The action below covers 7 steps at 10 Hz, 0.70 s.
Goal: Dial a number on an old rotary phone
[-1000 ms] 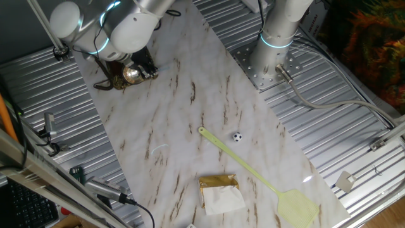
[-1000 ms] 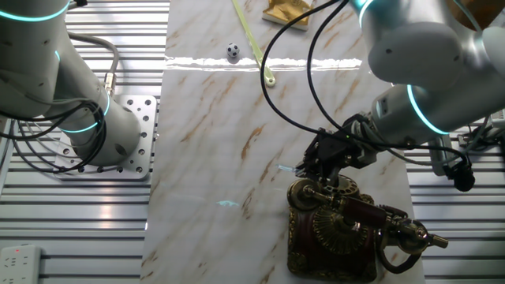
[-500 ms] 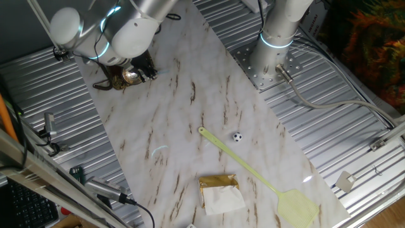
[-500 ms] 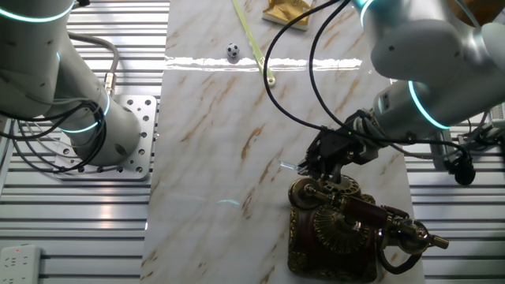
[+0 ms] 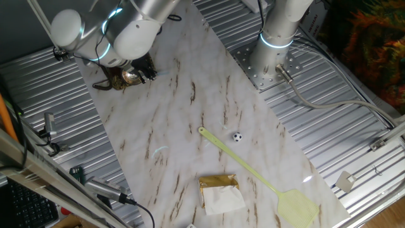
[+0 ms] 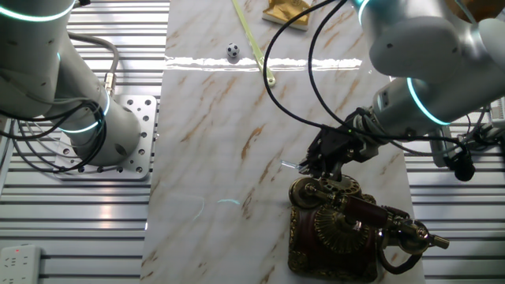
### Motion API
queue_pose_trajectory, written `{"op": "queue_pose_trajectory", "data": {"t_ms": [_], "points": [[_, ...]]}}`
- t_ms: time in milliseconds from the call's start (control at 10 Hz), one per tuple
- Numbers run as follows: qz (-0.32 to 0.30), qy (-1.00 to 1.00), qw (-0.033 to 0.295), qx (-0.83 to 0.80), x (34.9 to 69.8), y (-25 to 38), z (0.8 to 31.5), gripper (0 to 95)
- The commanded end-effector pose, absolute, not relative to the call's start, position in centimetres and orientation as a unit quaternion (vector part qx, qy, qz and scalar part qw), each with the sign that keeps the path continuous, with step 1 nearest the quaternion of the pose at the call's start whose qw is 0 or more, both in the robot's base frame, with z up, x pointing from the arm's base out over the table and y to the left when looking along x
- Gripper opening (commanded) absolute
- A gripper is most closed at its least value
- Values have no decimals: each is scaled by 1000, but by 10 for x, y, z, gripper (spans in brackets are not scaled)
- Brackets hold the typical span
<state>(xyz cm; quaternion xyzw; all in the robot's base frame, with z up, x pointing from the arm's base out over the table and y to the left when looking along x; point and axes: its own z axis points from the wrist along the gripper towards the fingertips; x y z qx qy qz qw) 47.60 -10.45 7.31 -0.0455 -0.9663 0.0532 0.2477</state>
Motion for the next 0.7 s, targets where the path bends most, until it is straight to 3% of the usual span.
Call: {"op": "queue_pose_trajectory", "data": {"t_ms": [100, 700], "points": [[57, -967, 244, -42, 479, -103, 72, 0], [54, -967, 245, -44, 484, -102, 71, 0]]}}
